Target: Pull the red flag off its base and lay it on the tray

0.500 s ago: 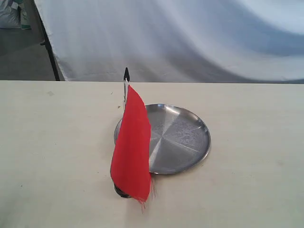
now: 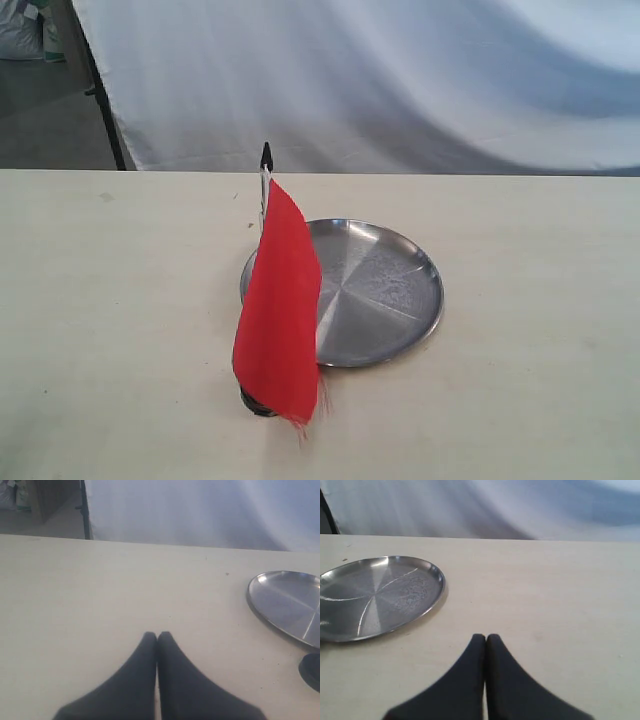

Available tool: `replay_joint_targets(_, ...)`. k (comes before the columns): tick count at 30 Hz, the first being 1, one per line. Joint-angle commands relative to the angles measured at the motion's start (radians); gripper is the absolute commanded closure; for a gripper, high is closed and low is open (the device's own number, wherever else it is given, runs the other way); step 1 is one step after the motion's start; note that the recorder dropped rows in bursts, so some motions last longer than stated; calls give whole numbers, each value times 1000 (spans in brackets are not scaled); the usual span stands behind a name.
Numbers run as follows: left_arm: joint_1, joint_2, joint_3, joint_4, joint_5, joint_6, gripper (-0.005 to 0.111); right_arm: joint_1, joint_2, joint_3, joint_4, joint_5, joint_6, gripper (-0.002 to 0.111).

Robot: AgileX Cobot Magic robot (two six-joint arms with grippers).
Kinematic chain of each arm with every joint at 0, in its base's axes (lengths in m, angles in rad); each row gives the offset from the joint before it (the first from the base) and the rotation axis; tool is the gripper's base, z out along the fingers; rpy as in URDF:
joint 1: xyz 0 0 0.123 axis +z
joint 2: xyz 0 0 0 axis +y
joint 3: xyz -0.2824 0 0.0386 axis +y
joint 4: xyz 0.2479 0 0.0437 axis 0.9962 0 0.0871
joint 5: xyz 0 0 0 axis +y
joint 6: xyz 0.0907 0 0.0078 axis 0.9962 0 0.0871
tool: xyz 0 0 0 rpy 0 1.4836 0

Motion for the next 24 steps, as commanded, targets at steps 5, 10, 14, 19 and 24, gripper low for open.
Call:
replay_joint_targets(5, 1, -3, 3, -7, -3, -2, 107, -6, -5, 3, 259, -232, 161, 108)
replay_joint_targets(10, 1, -3, 3, -7, -3, -2, 107, -6, -5, 3, 570, -378, 183, 108)
replay_joint_targets(14, 1, -3, 3, -2, -3, -2, 107, -6, -5, -85, 476, -411, 185, 108)
replay_joint_targets(19, 1, -3, 3, 9, -3, -2, 107, -6, 6, -296, 460, -380, 110, 108)
replay_joint_targets(24, 1, -3, 3, 9, -3, -2, 107, -1, 327, -492, 439, -251, 4, 108)
